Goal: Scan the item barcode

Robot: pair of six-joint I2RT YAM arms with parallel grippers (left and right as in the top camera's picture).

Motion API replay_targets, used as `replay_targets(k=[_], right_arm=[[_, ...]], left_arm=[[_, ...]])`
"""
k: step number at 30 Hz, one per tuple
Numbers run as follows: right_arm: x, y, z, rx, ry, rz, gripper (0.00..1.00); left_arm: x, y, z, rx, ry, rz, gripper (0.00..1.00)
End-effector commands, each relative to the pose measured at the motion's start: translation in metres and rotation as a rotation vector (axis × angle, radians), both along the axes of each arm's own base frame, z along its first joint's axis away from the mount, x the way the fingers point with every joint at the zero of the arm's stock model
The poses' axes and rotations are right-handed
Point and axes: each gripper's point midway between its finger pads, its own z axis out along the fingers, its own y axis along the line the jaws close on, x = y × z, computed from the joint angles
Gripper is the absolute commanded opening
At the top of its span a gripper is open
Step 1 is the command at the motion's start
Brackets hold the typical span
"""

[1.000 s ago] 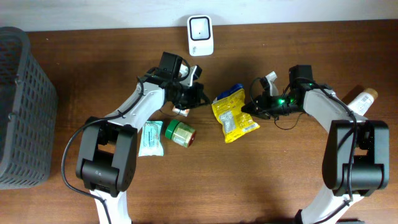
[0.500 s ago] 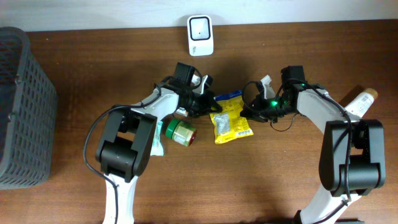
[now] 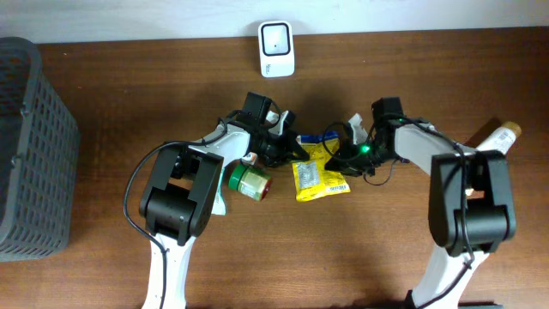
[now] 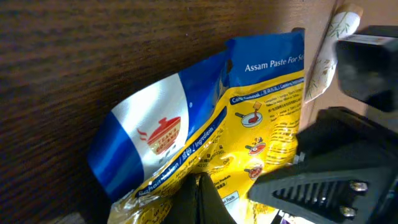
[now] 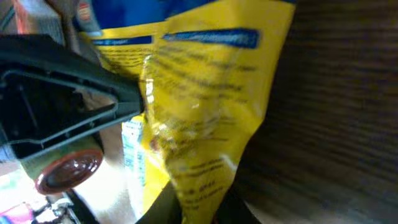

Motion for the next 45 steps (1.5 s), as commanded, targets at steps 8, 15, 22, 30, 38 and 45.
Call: replay_targets(k=[8,15,22,30,38,45], right_arm=[[-0.013,0.020,-0.045,0.126,0.059,0.074,0.44],[-0.014,0.022,-0.044,0.140,0.045,0.090,0.16],[-0.011,0.023,-0.036,0.175,0.013,0.107,0.04],[0.008,0.028,0.053,0.347,-0.191,0.129,0.04],[0.012,0.033,0.142,0.416,-0.343,0.128,0.04],[0.015,0.042,0.226,0.613,-0.303,0.048,0.04]], left_arm=[[-0.018,-0.002,-0.033,0.057,0.068,-0.010,0.00],[-0.018,-0.002,-0.033,0.057,0.068,-0.010,0.00],[-0.016,-0.002,-0.030,0.053,0.043,-0.023,0.00],[0.016,0.016,0.088,-0.004,-0.285,-0.039,0.00],[0.024,0.107,0.188,0.129,-0.489,0.092,0.11],[0.024,0.230,0.192,0.412,-0.452,0.310,0.50]])
